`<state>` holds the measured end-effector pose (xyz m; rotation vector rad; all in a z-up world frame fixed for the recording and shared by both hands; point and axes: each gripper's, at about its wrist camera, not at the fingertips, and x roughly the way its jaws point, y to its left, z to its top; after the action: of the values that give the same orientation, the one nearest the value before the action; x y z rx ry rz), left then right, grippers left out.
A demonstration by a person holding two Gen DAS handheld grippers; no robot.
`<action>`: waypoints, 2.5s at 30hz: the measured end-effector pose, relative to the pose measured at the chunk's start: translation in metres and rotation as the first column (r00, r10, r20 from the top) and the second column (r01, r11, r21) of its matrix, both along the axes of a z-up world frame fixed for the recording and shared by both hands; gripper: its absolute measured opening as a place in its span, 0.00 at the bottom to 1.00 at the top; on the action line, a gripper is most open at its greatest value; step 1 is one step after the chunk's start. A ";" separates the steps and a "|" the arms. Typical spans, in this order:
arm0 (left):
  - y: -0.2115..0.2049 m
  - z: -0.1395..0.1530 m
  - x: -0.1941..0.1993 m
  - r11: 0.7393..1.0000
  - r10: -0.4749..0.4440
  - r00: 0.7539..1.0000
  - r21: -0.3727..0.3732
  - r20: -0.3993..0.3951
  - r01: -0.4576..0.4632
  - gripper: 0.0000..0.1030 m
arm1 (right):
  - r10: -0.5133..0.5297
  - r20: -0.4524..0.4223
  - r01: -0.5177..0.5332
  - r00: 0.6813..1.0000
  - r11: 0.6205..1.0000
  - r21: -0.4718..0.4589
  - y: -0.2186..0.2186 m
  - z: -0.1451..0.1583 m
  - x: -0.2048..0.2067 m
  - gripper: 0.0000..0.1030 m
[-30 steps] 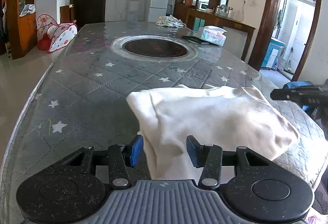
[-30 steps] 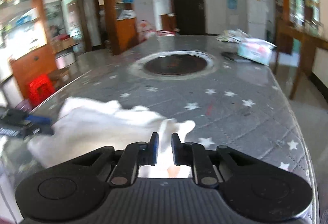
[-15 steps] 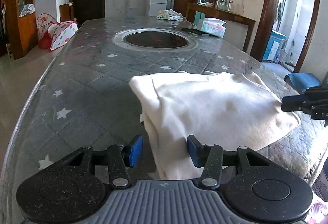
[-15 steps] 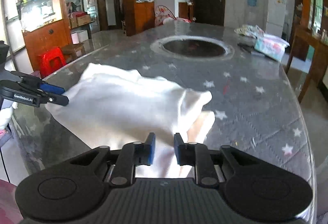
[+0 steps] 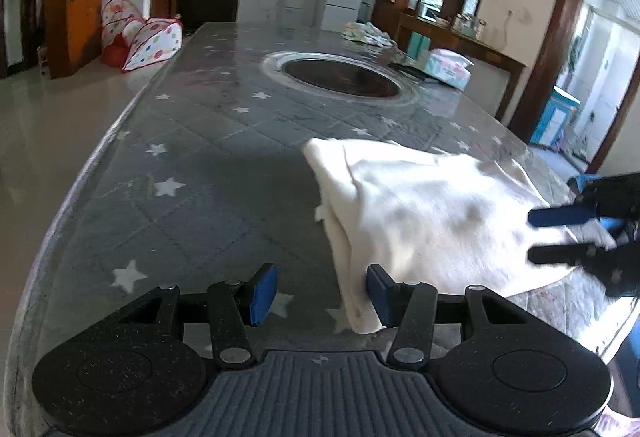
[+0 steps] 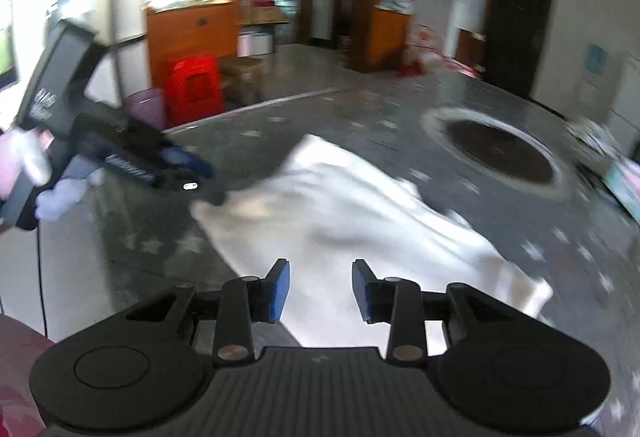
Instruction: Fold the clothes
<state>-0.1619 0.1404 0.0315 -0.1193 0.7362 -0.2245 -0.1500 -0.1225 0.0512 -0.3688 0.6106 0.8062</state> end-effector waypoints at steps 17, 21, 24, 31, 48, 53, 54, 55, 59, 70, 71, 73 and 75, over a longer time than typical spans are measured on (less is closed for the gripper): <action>0.016 0.014 0.001 0.995 0.088 0.995 -0.050 0.038 -0.086 0.98 | 0.202 0.040 -0.198 0.979 0.976 -0.095 0.090 -0.021 -0.015 0.39; 0.017 0.018 0.004 0.994 0.086 0.995 -0.074 0.049 -0.083 1.00 | 0.206 0.053 -0.199 0.977 0.974 -0.112 0.099 -0.027 -0.018 0.39; 0.017 0.019 0.007 0.993 0.086 0.995 -0.085 0.047 -0.082 1.00 | 0.209 0.063 -0.200 0.976 0.972 -0.125 0.106 -0.032 -0.020 0.38; 0.020 0.014 0.017 0.984 0.136 0.991 -0.110 -0.016 -0.137 1.00 | 0.189 0.070 -0.181 0.979 0.977 -0.111 0.110 -0.036 -0.018 0.19; 0.017 -0.010 0.053 0.845 0.092 0.971 -0.498 -0.222 -0.194 0.90 | 0.146 -0.090 -0.126 0.985 0.971 0.201 0.063 0.009 -0.001 0.06; 0.013 -0.021 0.061 0.797 0.073 0.964 -0.566 -0.257 -0.211 0.69 | 0.180 -0.087 -0.155 0.980 0.960 0.235 0.062 0.010 -0.007 0.06; 0.013 -0.024 0.061 0.787 0.074 0.961 -0.576 -0.266 -0.220 0.59 | 0.187 -0.085 -0.162 0.979 0.958 0.238 0.063 0.010 -0.009 0.06; 0.014 -0.026 0.062 0.777 0.075 0.958 -0.586 -0.276 -0.230 0.53 | 0.193 -0.083 -0.169 0.978 0.956 0.242 0.063 0.010 -0.010 0.06; 0.017 -0.036 0.062 0.771 0.097 0.950 -0.581 -0.298 -0.261 0.24 | 0.184 -0.082 -0.161 0.980 0.960 0.231 0.060 0.008 -0.009 0.08; 0.020 -0.041 0.059 0.755 0.097 0.953 -0.603 -0.287 -0.258 0.24 | -0.053 -0.077 0.070 0.996 0.971 0.229 -0.009 0.013 0.009 0.31; 0.020 -0.040 0.059 0.757 0.095 0.954 -0.602 -0.285 -0.256 0.24 | -0.109 -0.081 0.124 0.991 0.968 0.216 -0.021 0.010 0.013 0.33; 0.020 -0.040 0.059 0.759 0.093 0.954 -0.600 -0.284 -0.253 0.24 | -0.212 -0.099 0.228 0.972 0.955 0.192 -0.045 0.004 0.022 0.33; 0.020 -0.039 0.059 0.764 0.091 0.955 -0.595 -0.283 -0.249 0.24 | -0.301 -0.130 0.321 0.945 0.930 0.178 -0.068 -0.004 0.031 0.35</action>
<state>-0.1033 0.1602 -0.0079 -0.8678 0.8623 -0.2767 -0.1185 -0.1902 0.0470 -0.0460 0.6575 0.5747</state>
